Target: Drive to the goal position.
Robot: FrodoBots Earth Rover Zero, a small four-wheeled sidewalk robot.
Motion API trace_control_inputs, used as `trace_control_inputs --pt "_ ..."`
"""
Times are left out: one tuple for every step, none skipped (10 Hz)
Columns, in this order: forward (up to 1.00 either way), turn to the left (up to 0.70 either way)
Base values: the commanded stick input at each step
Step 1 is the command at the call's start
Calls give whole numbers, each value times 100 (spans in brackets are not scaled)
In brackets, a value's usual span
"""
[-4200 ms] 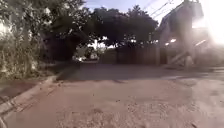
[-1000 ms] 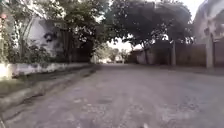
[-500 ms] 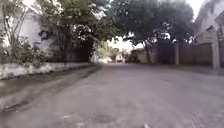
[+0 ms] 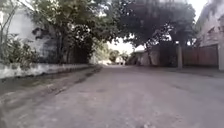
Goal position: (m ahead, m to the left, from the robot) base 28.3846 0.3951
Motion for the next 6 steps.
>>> trace_control_inputs --pt "100 0" --pt "100 0" --pt "100 0" --pt "100 0" --pt "100 0" --pt "100 0"
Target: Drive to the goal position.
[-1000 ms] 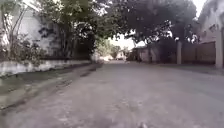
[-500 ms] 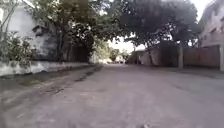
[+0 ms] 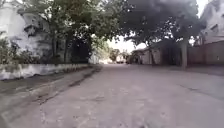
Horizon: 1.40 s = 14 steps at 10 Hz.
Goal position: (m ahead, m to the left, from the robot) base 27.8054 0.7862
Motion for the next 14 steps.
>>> trace_control_inputs --pt "100 0" --pt "100 -4" --pt "100 -22" --pt "100 -40" --pt "100 -10" --pt "100 0" --pt "100 0" --pt "100 0" --pt "100 0" --pt "100 0" --pt "100 0" --pt "100 0" --pt "100 0" --pt "100 0"
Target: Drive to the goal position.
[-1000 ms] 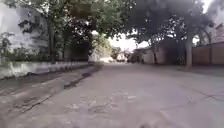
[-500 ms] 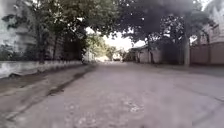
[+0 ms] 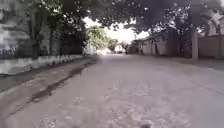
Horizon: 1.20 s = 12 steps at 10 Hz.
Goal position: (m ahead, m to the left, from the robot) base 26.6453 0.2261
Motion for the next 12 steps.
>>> trace_control_inputs --pt "100 0" --pt "100 0" --pt "100 0" --pt "100 0" --pt "100 0" --pt "100 0" --pt "100 0" --pt "100 0" --pt "100 0" --pt "100 0" --pt "100 0" --pt "100 0"
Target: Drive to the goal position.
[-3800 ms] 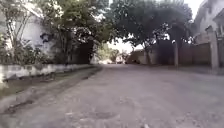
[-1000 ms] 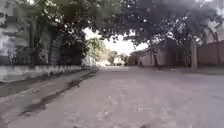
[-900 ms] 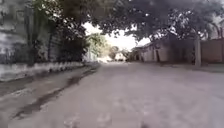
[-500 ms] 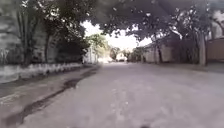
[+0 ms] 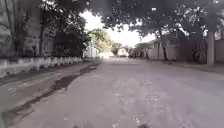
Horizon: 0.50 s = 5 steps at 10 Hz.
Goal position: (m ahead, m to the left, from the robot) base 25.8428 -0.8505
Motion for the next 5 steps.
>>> trace_control_inputs --pt "100 0" --pt "100 0" --pt "100 0" --pt "100 0" --pt "100 0"
